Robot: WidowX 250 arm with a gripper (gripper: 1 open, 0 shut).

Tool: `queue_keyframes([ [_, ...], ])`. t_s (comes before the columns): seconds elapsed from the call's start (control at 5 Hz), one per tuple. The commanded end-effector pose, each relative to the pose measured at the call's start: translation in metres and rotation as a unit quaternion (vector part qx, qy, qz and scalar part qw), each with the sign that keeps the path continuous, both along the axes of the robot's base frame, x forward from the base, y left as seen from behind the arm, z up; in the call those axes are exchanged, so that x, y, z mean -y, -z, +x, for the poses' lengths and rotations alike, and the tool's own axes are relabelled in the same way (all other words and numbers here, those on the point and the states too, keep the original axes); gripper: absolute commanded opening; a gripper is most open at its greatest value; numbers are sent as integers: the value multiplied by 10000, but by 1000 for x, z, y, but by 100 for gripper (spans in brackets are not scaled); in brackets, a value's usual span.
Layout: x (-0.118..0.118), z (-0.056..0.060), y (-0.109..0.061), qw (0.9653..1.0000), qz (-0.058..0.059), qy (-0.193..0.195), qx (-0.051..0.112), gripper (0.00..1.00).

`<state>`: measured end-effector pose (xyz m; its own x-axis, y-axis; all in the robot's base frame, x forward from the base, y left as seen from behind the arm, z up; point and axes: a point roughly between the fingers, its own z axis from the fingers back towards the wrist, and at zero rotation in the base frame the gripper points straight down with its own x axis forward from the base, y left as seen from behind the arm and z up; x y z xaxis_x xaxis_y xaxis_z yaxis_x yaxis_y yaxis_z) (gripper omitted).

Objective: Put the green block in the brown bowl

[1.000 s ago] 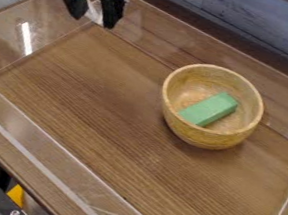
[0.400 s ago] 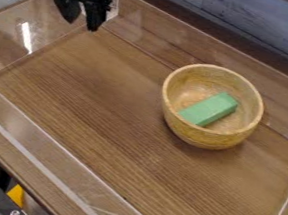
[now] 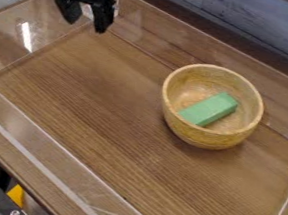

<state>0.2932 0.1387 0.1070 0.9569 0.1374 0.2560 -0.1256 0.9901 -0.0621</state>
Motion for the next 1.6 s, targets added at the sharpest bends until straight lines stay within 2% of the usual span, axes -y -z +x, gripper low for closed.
queue_keyframes([
  [0.0,0,10,-26,9990,159,241,331,100],
  [0.2,4,11,-18,9974,131,635,326,0],
  [0.4,5,10,-9,9958,38,864,303,100],
  [0.6,3,11,-18,9982,-10,550,248,0],
  [0.8,1,11,-26,9994,-24,271,226,0],
  [1.2,5,14,-20,9993,-42,340,171,0],
  [1.4,-2,11,-21,9988,-49,459,141,0],
])
